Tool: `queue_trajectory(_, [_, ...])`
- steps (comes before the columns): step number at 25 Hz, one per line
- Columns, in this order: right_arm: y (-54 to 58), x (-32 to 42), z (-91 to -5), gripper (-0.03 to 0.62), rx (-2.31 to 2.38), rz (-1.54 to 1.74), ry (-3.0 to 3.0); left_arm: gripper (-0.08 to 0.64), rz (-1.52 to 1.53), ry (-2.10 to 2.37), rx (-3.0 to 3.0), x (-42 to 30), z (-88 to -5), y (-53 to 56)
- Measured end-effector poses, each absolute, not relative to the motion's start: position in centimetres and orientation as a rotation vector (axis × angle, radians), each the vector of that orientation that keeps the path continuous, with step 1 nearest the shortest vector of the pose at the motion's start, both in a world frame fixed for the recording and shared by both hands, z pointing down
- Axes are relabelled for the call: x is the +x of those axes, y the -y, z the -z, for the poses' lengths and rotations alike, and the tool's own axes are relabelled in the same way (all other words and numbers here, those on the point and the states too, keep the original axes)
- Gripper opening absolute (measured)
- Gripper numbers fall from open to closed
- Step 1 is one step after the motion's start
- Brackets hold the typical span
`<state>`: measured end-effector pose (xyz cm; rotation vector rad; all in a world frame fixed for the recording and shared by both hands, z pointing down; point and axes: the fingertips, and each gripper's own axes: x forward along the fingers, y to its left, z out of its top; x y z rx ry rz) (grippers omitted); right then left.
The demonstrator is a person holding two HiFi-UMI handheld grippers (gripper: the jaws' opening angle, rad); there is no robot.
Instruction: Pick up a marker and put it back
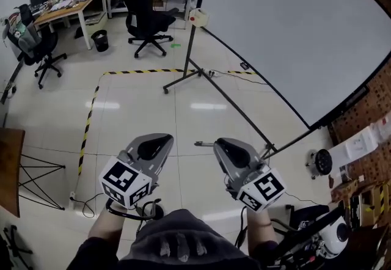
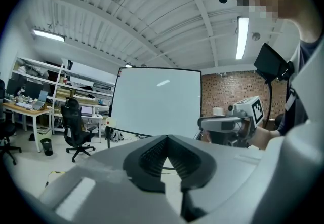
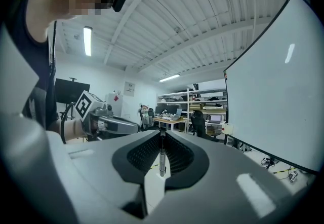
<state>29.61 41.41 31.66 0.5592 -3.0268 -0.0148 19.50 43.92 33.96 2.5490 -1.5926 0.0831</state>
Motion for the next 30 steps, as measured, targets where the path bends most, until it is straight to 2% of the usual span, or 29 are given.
queue_trajectory(30, [-38.3, 21.9, -29.6, 0.031, 0.677, 0.086, 3.016, 0.006, -0.042, 1.601, 2.560, 8.7, -33.9, -43.2])
